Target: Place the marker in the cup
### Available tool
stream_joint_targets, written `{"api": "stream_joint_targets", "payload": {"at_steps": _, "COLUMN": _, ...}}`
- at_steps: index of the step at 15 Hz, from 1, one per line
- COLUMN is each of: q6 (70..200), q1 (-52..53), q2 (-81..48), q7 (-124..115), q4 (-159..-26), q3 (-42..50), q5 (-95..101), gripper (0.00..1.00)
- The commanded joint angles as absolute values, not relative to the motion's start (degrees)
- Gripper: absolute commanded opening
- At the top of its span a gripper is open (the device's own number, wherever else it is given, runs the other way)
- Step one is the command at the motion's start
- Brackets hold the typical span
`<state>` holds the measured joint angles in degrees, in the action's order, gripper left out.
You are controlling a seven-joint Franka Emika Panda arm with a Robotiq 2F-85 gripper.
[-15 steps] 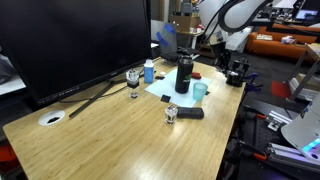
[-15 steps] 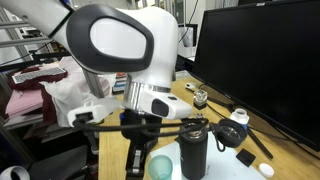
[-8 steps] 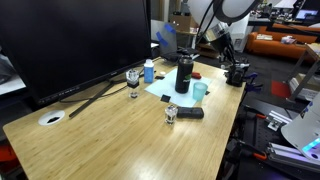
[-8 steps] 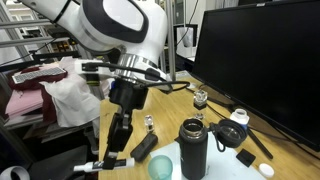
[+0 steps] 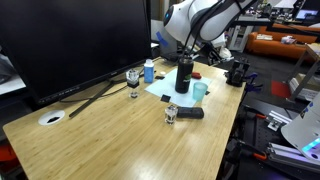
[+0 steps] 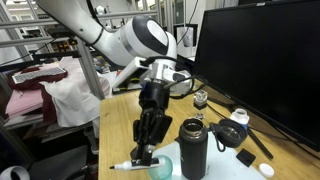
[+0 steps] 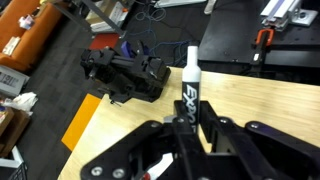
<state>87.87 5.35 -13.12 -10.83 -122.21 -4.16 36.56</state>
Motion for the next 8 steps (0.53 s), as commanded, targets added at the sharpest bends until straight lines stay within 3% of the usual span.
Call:
{"api": "stream_joint_targets", "payload": {"at_steps": 1, "q6": 86.45, "q1": 6.58, "q2": -20.05, "q7": -7.46, "q4": -117.16, "q3": -4.09, "q5": 42.35, "gripper": 0.05}}
{"api": "stream_joint_targets", "payload": {"at_steps": 8, "q6": 83.28, "q1": 7.90, "q2": -23.62, "q7": -4.58, "q4": -115.05, "q3": -4.48, "q5": 45.48, "gripper": 0.05}}
